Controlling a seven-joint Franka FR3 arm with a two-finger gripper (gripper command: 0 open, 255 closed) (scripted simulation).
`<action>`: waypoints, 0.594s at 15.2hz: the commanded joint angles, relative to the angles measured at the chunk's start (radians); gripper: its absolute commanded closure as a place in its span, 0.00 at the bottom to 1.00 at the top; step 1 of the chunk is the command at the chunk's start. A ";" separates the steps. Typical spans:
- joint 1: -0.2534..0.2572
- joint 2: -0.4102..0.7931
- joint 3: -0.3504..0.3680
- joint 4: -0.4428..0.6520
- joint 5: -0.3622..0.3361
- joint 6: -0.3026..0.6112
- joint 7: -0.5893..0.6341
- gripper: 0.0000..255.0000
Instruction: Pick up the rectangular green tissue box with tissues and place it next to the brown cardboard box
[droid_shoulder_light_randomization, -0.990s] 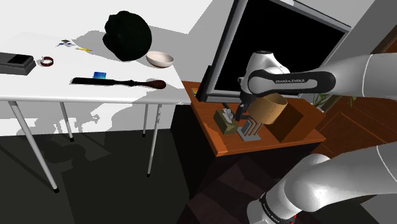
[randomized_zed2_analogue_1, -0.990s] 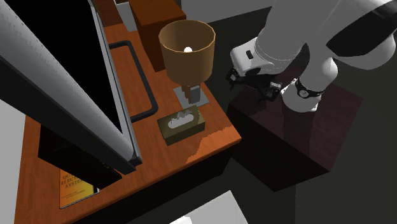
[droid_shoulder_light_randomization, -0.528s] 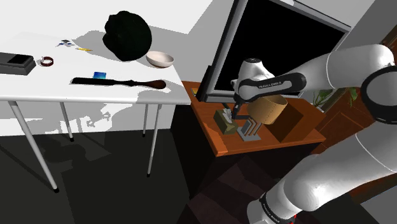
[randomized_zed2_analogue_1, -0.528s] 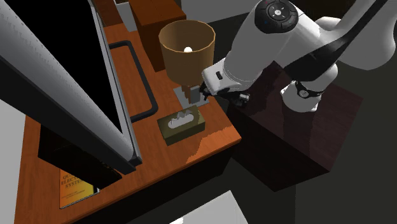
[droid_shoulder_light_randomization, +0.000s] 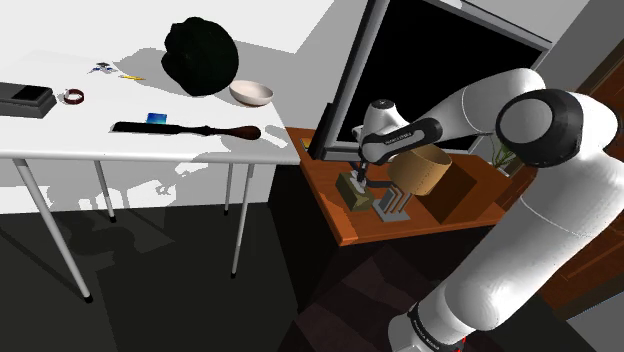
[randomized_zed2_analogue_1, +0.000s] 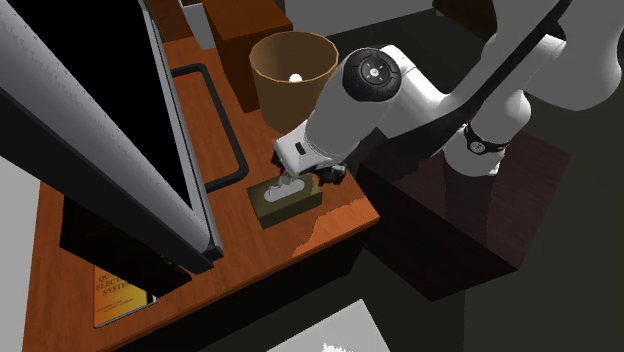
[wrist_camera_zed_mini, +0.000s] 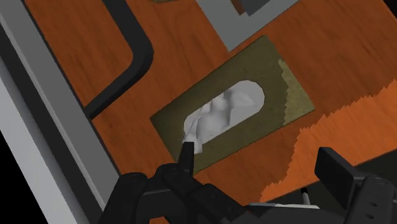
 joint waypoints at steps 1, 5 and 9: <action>-0.011 0.090 -0.004 0.068 -0.002 0.051 -0.039 0.00; -0.030 0.194 -0.003 0.148 -0.009 0.111 -0.079 0.00; -0.043 0.245 -0.006 0.161 -0.007 0.153 -0.079 0.00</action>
